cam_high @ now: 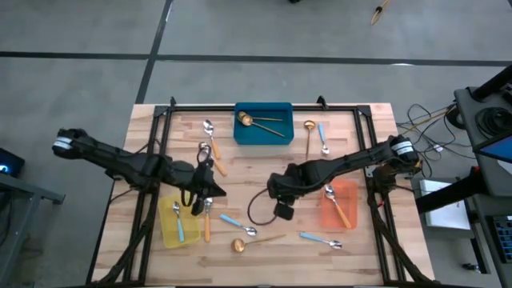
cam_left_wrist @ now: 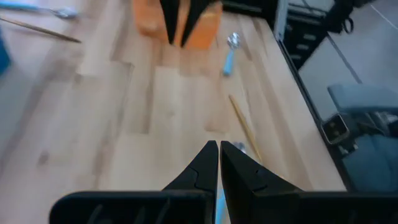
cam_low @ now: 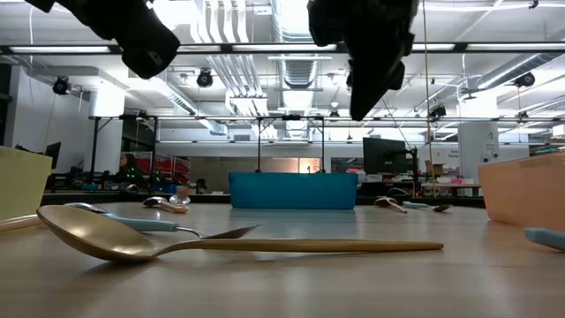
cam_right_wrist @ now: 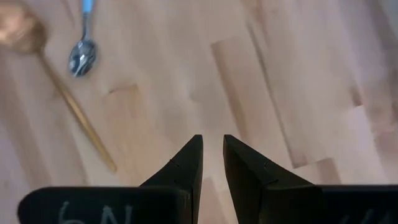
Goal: Sort silverware by color (type)
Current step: Put the blue spoon into the yellow bin
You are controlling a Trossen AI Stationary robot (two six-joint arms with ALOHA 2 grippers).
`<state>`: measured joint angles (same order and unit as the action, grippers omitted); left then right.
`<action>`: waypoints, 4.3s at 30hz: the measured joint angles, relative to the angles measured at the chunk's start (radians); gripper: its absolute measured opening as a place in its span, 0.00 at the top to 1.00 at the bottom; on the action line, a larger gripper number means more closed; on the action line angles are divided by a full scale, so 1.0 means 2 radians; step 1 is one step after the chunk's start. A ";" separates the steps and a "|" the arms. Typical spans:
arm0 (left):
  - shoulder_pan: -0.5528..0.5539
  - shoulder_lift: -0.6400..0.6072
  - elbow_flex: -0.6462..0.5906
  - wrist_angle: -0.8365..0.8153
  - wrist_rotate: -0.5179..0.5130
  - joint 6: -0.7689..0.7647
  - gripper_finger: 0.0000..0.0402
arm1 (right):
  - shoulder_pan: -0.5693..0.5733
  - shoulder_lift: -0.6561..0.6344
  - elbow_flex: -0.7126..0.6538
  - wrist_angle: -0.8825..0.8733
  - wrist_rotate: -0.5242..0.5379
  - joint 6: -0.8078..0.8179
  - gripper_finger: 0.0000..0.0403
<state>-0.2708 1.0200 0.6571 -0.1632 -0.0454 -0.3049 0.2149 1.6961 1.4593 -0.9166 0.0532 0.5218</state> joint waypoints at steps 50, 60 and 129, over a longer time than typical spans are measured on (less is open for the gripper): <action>-0.111 0.318 0.098 0.004 -0.077 -0.046 1.00 | 0.173 0.002 -0.061 0.075 0.171 0.058 0.87; -0.113 0.344 0.098 0.020 -0.077 -0.044 0.97 | 0.173 0.002 -0.070 0.083 0.171 0.058 0.87; -0.132 0.162 0.120 -0.120 -0.196 -0.289 0.98 | 0.043 -0.089 -0.075 0.104 0.340 -0.091 0.87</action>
<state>-0.5340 1.3441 0.8975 -0.4035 -0.4374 -0.8820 0.3013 1.5188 1.3093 -0.7089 0.7330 0.3394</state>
